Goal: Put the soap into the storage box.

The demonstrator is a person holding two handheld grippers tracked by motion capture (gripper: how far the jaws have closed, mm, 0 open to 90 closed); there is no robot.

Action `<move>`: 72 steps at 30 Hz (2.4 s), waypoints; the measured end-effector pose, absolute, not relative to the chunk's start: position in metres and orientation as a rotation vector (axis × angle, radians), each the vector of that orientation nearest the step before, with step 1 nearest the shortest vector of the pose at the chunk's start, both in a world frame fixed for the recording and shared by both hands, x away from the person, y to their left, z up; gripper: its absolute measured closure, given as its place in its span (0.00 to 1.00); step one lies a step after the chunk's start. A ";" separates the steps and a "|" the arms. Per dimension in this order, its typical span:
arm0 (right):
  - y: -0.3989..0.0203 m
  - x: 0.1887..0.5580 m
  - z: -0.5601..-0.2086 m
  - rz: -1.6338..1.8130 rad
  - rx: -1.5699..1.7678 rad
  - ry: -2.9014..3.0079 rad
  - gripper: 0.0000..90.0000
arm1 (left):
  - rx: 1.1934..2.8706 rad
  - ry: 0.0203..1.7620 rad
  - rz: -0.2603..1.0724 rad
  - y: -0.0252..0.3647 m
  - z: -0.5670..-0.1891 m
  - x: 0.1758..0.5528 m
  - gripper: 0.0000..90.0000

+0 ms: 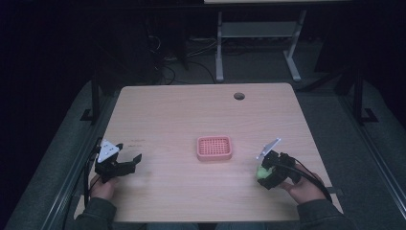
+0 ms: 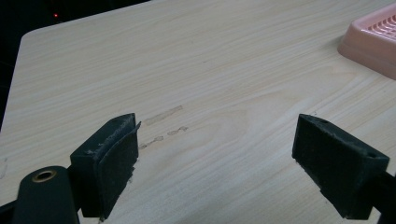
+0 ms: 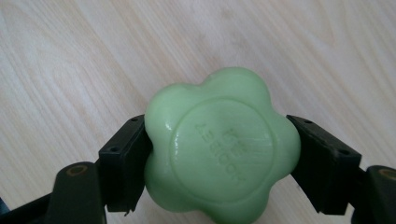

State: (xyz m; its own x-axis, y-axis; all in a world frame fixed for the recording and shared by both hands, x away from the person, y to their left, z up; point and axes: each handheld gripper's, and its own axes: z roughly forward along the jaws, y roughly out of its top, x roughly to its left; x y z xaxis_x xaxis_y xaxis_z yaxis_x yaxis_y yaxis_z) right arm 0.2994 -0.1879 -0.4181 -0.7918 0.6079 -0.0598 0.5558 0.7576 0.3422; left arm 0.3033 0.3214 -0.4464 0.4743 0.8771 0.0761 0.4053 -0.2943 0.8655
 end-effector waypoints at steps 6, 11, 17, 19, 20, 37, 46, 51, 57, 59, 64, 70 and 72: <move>-0.180 0.307 -0.414 0.466 0.905 2.795 0.29 | 1.885 1.079 0.711 0.321 -0.446 0.303 0.16; -0.174 0.312 -0.411 0.471 0.882 2.801 0.29 | 1.889 1.070 0.714 0.320 -0.446 0.303 0.16; -0.169 0.318 -0.408 0.478 0.871 2.806 0.29 | 1.887 1.070 0.712 0.320 -0.446 0.303 0.16; -0.168 0.320 -0.406 0.487 0.870 2.805 0.29 | 1.890 1.071 0.713 0.320 -0.446 0.303 0.16; -0.167 0.321 -0.405 0.493 0.864 2.810 0.29 | 1.888 1.072 0.713 0.320 -0.446 0.303 0.16; -0.149 0.338 -0.396 0.491 0.816 2.825 0.29 | 1.887 1.070 0.710 0.320 -0.446 0.303 0.16; -0.143 0.346 -0.394 0.466 0.801 2.843 0.29 | 1.883 1.070 0.709 0.319 -0.446 0.303 0.16; -0.142 0.353 -0.392 0.485 0.814 2.848 0.29 | 1.885 1.071 0.706 0.320 -0.446 0.303 0.16; -0.136 0.361 -0.390 0.491 0.796 2.868 0.29 | 1.885 1.073 0.703 0.319 -0.446 0.303 0.16; -0.133 0.363 -0.390 0.473 0.790 2.867 0.29 | 1.887 1.073 0.701 0.319 -0.446 0.303 0.16; -0.124 0.368 -0.387 0.472 0.775 2.877 0.29 | 1.885 1.072 0.701 0.319 -0.446 0.303 0.16; -0.116 0.372 -0.385 0.473 0.755 2.882 0.29 | 1.885 1.072 0.699 0.319 -0.446 0.303 0.16; -0.113 0.373 -0.384 0.470 0.745 2.893 0.29 | 1.883 1.072 0.698 0.319 -0.446 0.303 0.16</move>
